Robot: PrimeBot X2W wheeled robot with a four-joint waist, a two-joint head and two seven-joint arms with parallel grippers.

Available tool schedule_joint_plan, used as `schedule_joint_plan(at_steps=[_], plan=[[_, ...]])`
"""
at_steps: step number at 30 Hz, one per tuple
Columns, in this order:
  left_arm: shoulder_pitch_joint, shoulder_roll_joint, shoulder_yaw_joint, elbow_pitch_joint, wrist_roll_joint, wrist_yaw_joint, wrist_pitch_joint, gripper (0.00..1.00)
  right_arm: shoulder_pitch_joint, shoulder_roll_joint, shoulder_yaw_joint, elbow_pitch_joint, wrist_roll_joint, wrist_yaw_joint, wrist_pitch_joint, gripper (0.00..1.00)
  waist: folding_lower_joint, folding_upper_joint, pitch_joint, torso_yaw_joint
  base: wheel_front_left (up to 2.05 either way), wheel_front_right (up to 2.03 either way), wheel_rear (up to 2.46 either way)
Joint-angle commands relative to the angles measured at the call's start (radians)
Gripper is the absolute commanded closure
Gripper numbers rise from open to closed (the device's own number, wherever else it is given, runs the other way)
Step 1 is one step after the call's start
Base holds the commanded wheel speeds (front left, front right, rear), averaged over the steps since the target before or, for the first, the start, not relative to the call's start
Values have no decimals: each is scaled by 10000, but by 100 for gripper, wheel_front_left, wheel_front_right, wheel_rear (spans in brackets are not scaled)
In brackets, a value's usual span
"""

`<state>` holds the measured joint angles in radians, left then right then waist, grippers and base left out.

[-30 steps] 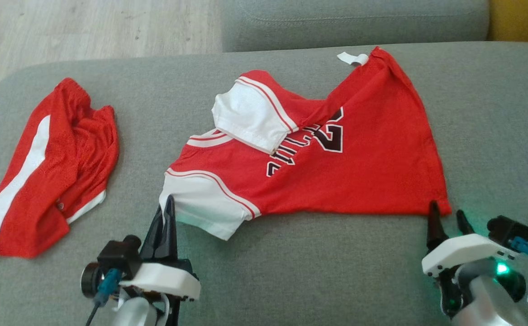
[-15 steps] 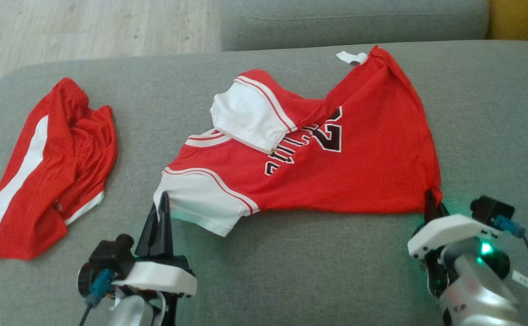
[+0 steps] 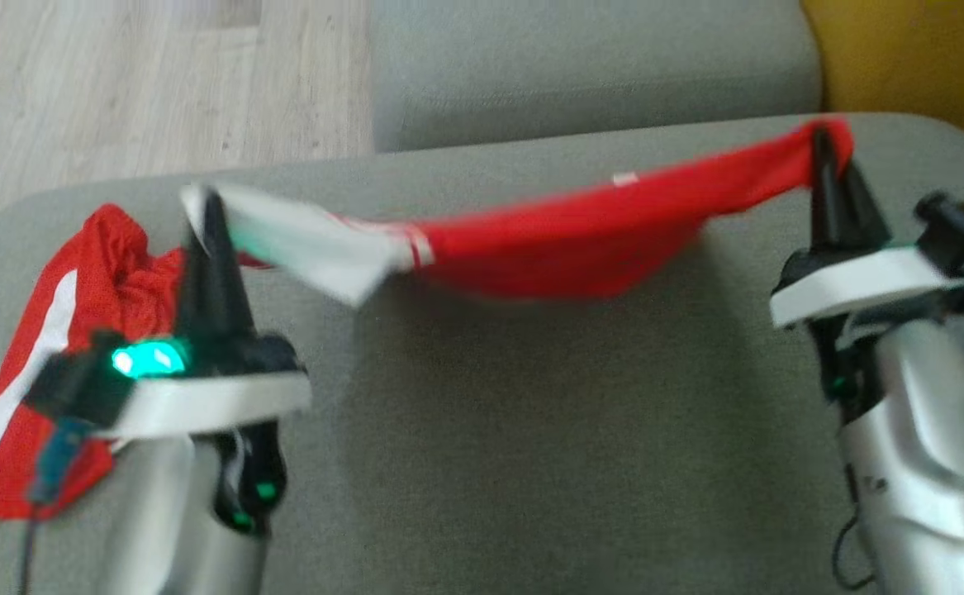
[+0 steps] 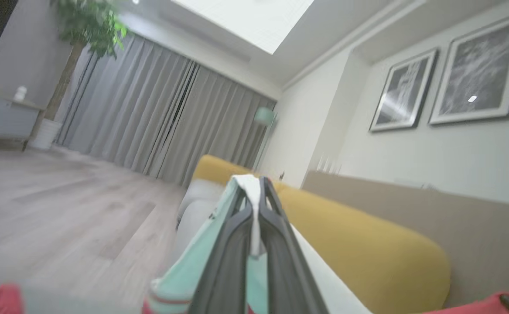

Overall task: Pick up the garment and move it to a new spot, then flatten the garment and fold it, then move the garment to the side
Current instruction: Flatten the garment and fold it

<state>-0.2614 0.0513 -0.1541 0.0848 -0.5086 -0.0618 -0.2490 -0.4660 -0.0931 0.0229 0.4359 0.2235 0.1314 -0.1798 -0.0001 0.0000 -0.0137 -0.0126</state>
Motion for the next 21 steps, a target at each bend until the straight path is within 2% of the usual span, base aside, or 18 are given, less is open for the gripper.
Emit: schedule_joint_plan(at_steps=[1, 8, 12, 17, 18, 21], plan=[[-663, 74, 491, -678, -96, 36, -21, 100, -483, -183, 289, -784, 31, -7, 224, 100, 1, 0, -185, -112, 0, 0, 0], [-989, 271, 1068, -3262, -905, 531, 1143, 100, -2, -951, 400, -3742, 290, -7, 2301, 100, 1, 0, -576, -339, 0, 0, 0], [-675, 671, 1074, -4904, -1278, 864, 2585, 100, 693, -1119, 193, -5422, 447, -7, 3503, 100, 1, 0, -656, -380, 0, 0, 0], [-777, 1011, 1236, -6664, -1869, 1541, 4283, 100, 1437, -1070, -21, -7232, 474, -7, 5014, 100, 1, 0, -529, -400, 0, 0, 0], [-777, 1011, 1236, -6664, -1869, 1541, 4283, 100, 1437, -1070, -21, -7232, 474, -7, 5014, 100, 1, 0, -529, -400, 0, 0, 0], [-1259, 1149, 1290, -6842, -2211, 1965, 5190, 100, 1569, -945, -138, -7736, 438, -7, 5864, 100, 1, 0, -301, -384, 0, 0, 0]])
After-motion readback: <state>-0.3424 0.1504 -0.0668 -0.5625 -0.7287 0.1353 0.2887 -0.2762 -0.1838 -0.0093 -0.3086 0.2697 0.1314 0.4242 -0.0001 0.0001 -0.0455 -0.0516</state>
